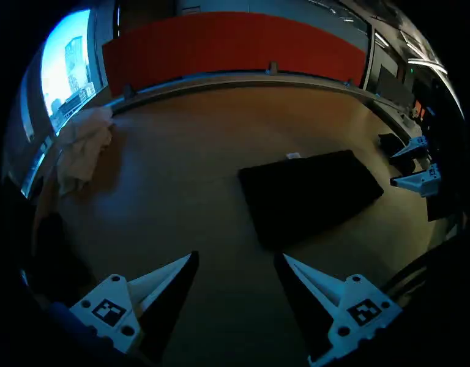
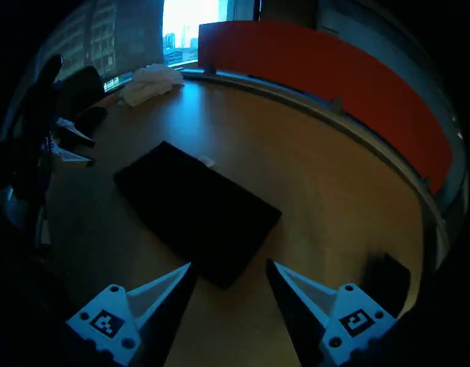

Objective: Fold towel

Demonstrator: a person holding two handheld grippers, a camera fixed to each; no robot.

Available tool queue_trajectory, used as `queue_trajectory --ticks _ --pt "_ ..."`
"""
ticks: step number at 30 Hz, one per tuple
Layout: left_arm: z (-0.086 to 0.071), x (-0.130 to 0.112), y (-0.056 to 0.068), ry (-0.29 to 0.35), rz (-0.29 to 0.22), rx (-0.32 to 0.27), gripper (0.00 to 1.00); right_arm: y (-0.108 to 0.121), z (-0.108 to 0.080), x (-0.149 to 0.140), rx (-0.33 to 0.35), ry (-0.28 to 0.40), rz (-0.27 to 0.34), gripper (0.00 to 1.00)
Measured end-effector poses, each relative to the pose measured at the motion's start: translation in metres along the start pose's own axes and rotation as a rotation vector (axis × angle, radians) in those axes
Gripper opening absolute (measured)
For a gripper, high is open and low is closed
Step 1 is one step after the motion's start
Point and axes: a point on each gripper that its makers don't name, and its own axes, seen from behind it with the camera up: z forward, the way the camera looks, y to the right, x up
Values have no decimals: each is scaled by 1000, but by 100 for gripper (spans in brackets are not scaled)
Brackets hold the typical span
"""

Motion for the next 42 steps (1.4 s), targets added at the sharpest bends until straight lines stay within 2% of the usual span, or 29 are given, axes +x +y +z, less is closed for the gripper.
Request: queue_trajectory --ticks 9,23,31,35,42 --pt "-11 -9 -7 9 -18 29 90 -2 5 -5 23 -13 -27 84" --pt "-33 -31 -13 12 -75 66 91 -6 16 -28 63 -60 -59 84" --pt "-43 -36 -16 18 -87 79 91 -5 23 -40 83 -92 -85 70" --pt "-48 -39 -17 21 -94 83 91 -3 26 -45 90 -108 -91 52" --pt "-52 -43 -18 21 -102 86 91 0 26 -51 103 -127 -94 50"
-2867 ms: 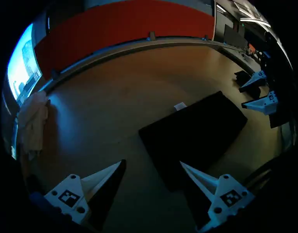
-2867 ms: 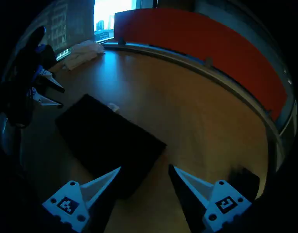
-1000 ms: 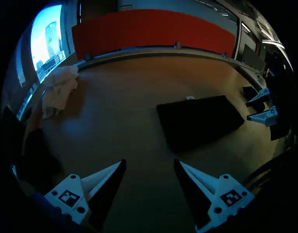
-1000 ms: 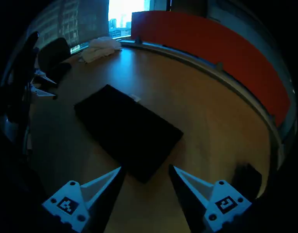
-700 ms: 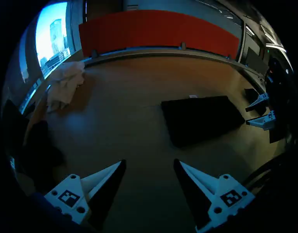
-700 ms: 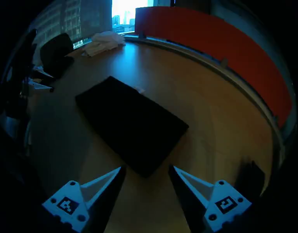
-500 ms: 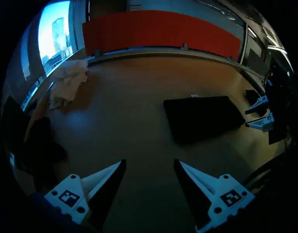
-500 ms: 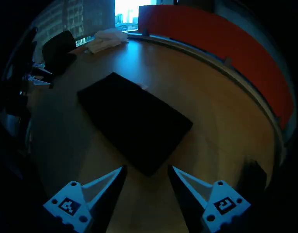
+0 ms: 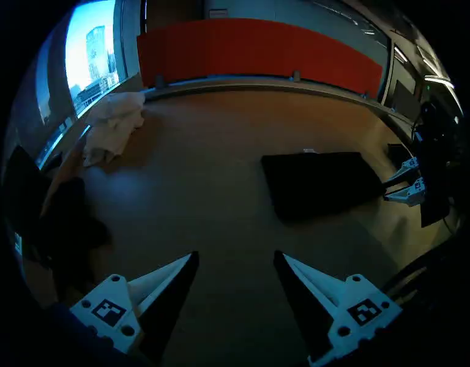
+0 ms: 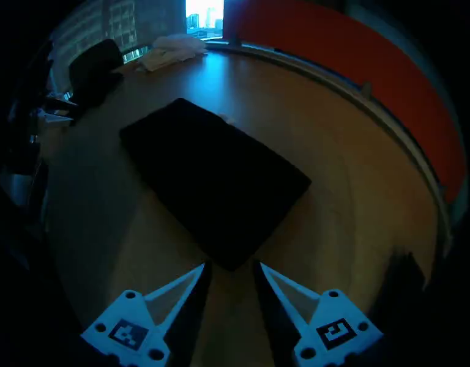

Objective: Fold towel

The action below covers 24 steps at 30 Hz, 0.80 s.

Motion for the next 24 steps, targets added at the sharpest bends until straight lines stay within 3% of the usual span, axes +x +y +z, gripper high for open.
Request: queue_trajectory --ticks 5,13,21,24 --pt "-1 -1 -1 1 3 0 90 -2 0 1 14 -6 -11 36" --pt "-2 0 -2 4 6 1 90 -3 3 3 24 -11 -27 33" --pt "-3 1 -2 6 8 1 91 -4 5 5 30 -14 -42 9" --pt "-3 1 -2 8 10 1 91 -5 5 8 32 -6 -41 4"
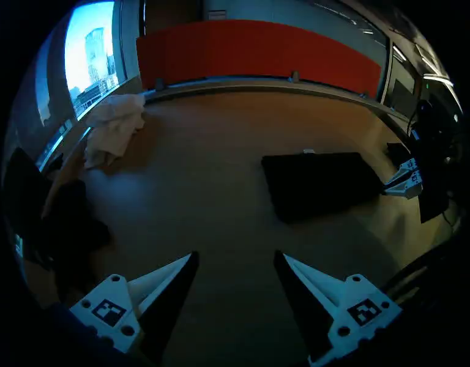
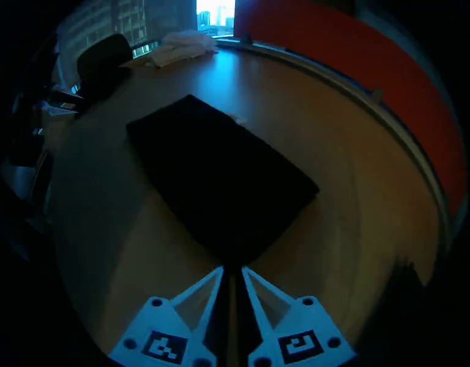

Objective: Fold towel

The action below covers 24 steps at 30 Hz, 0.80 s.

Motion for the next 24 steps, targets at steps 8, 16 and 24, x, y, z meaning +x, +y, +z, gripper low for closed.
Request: queue_trajectory --ticks 8,16,24 --pt "1 4 0 6 -1 -3 90 2 -6 16 -15 36 -2 3" --pt "2 5 2 10 3 -8 90 6 -17 32 -38 68 -18 3" --pt "-1 8 1 17 9 -9 91 14 -28 47 -65 106 -5 3"
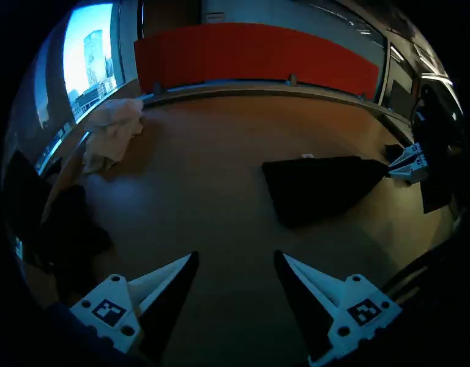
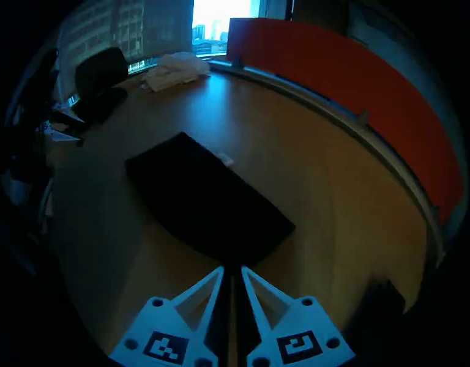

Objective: Fold towel

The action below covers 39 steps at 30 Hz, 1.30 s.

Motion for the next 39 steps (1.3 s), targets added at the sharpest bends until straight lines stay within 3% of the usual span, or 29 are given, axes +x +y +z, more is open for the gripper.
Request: queue_trajectory --ticks 14,32,39 --pt "-6 3 -6 15 -1 18 91 10 -15 17 -31 28 -16 3" --pt "-14 10 -12 34 -13 24 91 20 -32 56 -65 74 -88 3" --pt "-19 14 -11 42 -20 24 90 10 -29 74 -40 94 -114 3"
